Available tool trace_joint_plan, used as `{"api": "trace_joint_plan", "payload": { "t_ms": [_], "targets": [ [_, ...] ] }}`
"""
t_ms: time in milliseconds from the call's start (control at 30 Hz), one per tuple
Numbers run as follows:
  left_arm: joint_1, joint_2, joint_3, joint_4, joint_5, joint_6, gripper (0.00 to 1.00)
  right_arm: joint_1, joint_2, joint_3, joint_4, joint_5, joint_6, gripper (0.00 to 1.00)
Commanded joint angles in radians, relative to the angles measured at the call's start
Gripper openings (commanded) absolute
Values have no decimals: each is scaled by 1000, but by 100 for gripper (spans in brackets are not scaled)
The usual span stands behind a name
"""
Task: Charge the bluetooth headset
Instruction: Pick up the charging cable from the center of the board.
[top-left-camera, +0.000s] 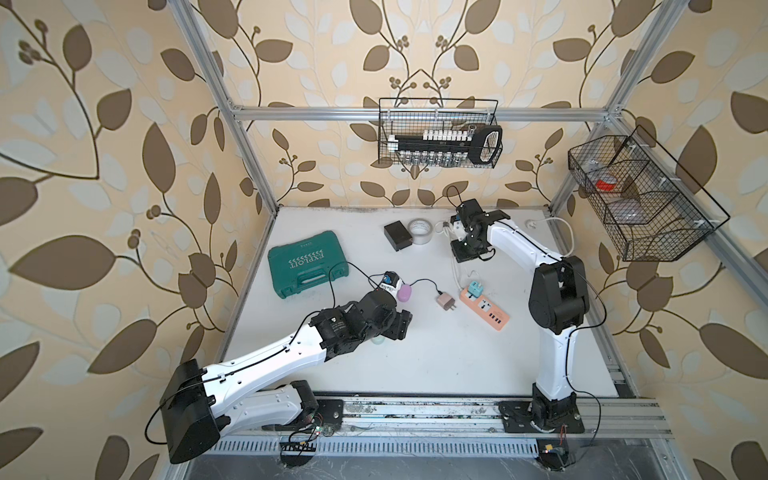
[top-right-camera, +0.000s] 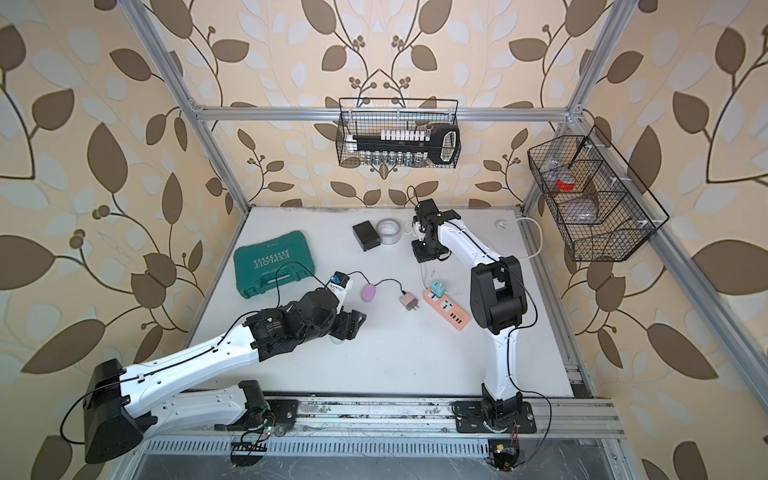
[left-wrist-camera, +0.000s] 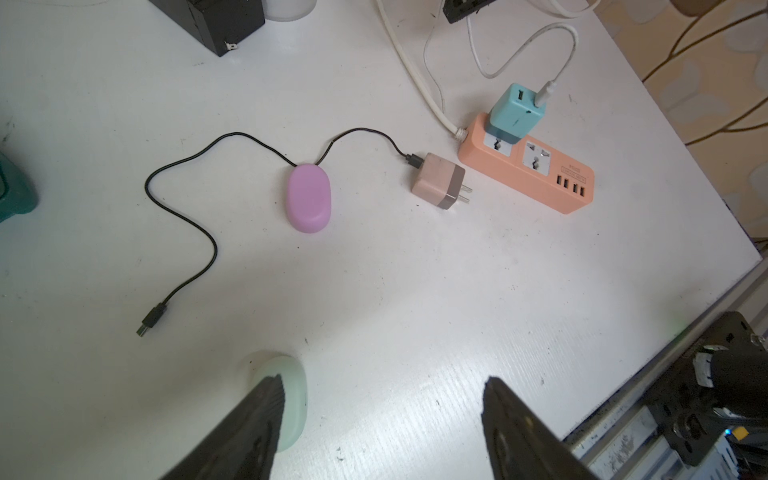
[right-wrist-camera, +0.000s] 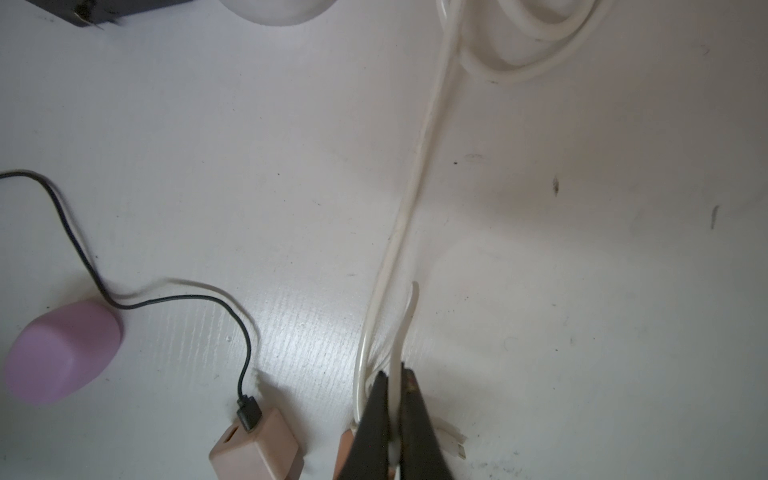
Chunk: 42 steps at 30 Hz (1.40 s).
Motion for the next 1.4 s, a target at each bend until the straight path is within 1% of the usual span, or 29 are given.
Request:
{"api": "trace_joint_plan", "payload": {
  "t_ms": [0,200,367,500,633,800,833,933,1100,1233,1367],
  "targets": [
    [18,6,22,12,15,-10,77,2,-119,-54,20,-36,0,7],
    [51,59,63,79,74,6,79,1,-345,-241,169,-154,5,7],
    [79,133,104,158,140,29,82,0,-473,-360,269,-256,6,7],
    [135,205,131,244,257,20,83,0,-540,-420,315,-331,16,7],
    [175,268,155,307,321,32,85,0,-590,-458,341,-410,23,7],
    [190,353,206,373,436,50,86,-1,-644,-489,360,-498,41,7],
    [190,394,219,379,454,52,86,-1,-658,-497,371,-517,45,7],
    [190,444,243,389,469,52,86,-2,-685,-515,388,-543,53,7],
    [190,505,281,383,445,66,83,-2,-702,-524,394,-590,62,8],
    [190,546,317,376,438,77,74,-1,-717,-535,409,-606,68,8],
    [190,550,333,380,425,89,68,-1,-717,-542,410,-611,68,8]
  ]
}}
